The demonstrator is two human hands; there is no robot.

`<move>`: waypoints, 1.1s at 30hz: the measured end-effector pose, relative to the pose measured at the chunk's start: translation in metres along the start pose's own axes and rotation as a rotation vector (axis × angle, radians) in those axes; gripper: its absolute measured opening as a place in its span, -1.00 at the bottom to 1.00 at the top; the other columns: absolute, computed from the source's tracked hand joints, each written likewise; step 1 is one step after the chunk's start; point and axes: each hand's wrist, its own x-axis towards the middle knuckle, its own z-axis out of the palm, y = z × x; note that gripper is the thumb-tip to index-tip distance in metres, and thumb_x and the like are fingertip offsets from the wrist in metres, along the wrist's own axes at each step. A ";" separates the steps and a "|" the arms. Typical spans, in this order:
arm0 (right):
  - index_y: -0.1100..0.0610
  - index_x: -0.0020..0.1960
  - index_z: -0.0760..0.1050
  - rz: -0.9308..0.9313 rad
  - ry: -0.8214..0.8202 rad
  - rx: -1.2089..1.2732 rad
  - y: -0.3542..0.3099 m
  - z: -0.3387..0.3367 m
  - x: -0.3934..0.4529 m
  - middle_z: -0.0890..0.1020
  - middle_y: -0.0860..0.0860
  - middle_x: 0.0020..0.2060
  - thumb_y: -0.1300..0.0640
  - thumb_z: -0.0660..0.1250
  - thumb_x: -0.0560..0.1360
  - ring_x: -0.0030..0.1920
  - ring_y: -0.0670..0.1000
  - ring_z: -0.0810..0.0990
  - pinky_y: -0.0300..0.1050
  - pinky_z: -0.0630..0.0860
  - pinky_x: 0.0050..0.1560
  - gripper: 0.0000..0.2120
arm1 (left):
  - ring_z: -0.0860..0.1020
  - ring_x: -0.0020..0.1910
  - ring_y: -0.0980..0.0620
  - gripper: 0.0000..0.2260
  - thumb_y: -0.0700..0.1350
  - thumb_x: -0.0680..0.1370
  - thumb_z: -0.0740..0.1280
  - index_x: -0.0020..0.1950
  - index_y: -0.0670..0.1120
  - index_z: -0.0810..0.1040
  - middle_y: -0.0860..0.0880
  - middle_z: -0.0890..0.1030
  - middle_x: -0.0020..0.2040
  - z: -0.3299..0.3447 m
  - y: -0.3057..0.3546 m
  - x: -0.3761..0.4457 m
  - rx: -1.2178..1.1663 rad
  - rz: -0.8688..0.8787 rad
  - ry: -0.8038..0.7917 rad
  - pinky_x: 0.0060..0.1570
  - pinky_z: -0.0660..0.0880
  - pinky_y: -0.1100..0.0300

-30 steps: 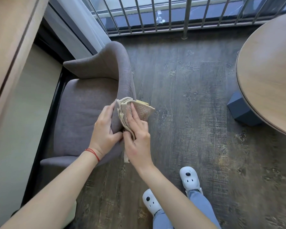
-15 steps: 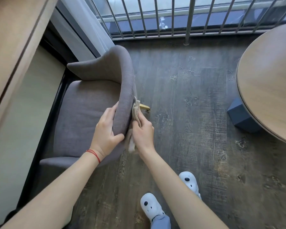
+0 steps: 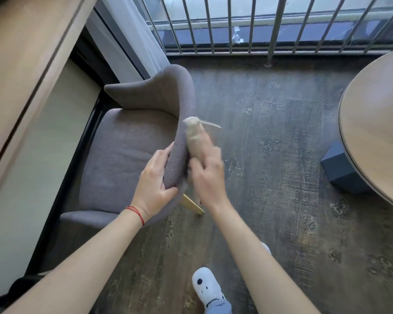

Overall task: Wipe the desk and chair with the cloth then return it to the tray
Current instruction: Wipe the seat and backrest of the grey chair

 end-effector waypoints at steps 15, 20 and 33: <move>0.00 0.51 0.15 0.167 -0.197 -0.031 0.036 0.011 -0.071 0.21 -0.13 0.50 0.45 0.12 0.46 0.40 0.01 0.32 -0.38 0.16 0.36 -0.31 | 0.45 0.17 0.10 -0.26 0.00 0.21 0.23 0.41 -0.10 0.32 0.06 0.45 0.18 0.000 0.003 -0.001 -0.027 -0.027 0.011 0.14 0.39 0.19; 0.01 0.50 0.16 -0.095 0.057 -0.021 0.007 0.004 -0.017 0.22 -0.13 0.49 0.33 0.14 0.47 0.29 -0.15 0.33 -0.53 0.08 0.30 -0.37 | 0.48 0.14 0.03 -0.26 -0.04 0.20 0.25 0.41 -0.05 0.32 0.02 0.48 0.13 -0.001 0.001 -0.001 -0.038 -0.023 0.014 0.09 0.46 0.07; -0.01 0.38 0.41 0.112 0.051 0.063 0.007 0.008 0.050 0.57 0.03 0.25 0.29 0.11 0.51 0.18 0.00 0.48 -0.11 0.36 0.26 -0.52 | 0.48 0.13 0.03 -0.26 -0.02 0.22 0.24 0.43 -0.04 0.30 0.01 0.49 0.14 -0.001 0.002 -0.003 -0.052 -0.021 0.006 0.06 0.46 0.07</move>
